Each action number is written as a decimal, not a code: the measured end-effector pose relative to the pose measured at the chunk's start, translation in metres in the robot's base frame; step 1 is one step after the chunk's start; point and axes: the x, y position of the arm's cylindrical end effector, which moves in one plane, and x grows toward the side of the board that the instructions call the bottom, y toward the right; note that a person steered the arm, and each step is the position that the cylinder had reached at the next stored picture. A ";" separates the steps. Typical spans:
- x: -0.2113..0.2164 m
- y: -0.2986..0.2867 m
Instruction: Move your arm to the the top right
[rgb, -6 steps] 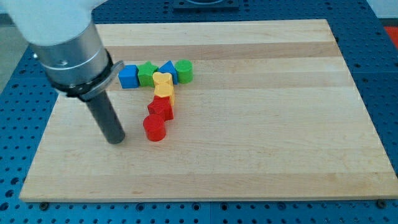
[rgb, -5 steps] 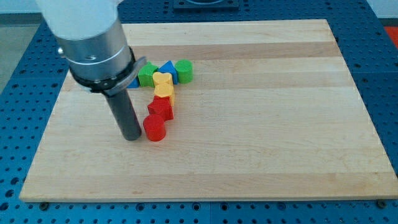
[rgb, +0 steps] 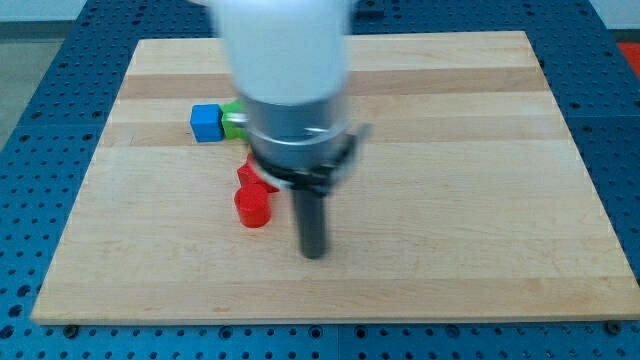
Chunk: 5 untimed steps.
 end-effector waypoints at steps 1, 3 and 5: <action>-0.068 0.085; -0.314 0.172; -0.328 0.181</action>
